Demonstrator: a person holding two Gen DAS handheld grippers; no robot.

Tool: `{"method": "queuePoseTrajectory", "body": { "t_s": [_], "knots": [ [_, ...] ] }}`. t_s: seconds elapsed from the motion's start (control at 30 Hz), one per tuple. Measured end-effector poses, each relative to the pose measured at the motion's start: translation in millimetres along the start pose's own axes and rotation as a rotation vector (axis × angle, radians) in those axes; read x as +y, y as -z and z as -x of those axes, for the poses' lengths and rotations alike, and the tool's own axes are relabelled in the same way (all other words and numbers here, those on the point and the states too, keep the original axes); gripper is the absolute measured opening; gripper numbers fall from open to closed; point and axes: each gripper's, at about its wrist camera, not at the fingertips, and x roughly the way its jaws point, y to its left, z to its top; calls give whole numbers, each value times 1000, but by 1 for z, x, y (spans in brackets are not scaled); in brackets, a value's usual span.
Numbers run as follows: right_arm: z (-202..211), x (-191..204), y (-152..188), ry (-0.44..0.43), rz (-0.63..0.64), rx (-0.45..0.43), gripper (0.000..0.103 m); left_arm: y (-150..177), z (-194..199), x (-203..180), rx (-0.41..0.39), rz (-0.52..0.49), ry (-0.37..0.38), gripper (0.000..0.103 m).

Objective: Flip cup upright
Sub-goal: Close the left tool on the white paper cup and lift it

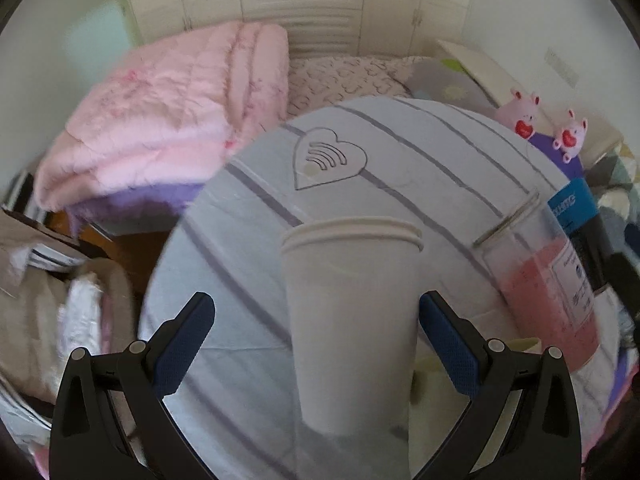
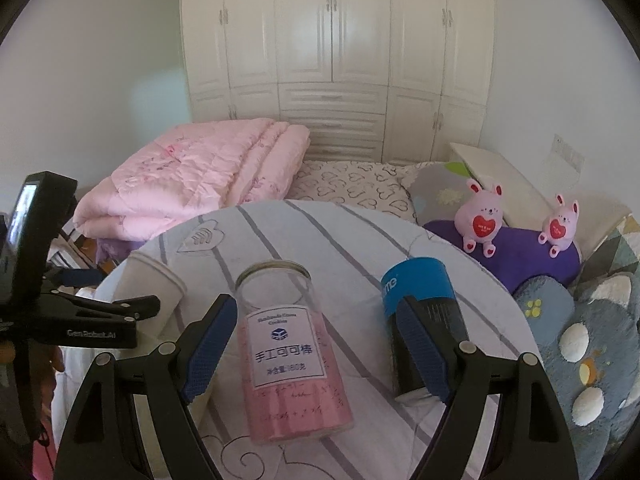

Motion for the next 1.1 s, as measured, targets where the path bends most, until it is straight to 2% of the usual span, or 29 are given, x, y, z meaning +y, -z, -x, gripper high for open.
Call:
{"method": "queuePoseTrajectory", "body": {
  "t_s": [0.13,0.2,0.27,0.3,0.43,0.53,0.67,0.83,1.1],
  "knots": [
    [-6,-2,-2,-12,-14,10,83,-4,-14,3,48,41,49,103],
    [-6,-4,-4,-9,-10,-1,83,-4,-14,4,41,49,50,102],
    [-6,-5,-4,1,1,-4,83,-3,-10,3,21,49,66,85],
    [-6,-5,-5,7,6,-7,83,-3,-6,2,14,48,93,69],
    [-2,-7,-5,11,4,-23,83,-4,2,-3,-12,0,-16,69],
    [4,-8,-6,8,3,-40,83,-3,14,-3,-41,10,-15,69],
    [15,-11,-5,5,-7,-60,83,-3,41,-3,-107,1,-73,69],
    [38,-15,-2,9,-8,-88,83,3,81,-12,-176,-19,-111,69],
    [88,-28,11,18,-25,-155,83,33,137,-47,-244,-81,-103,69]
  ]
}}
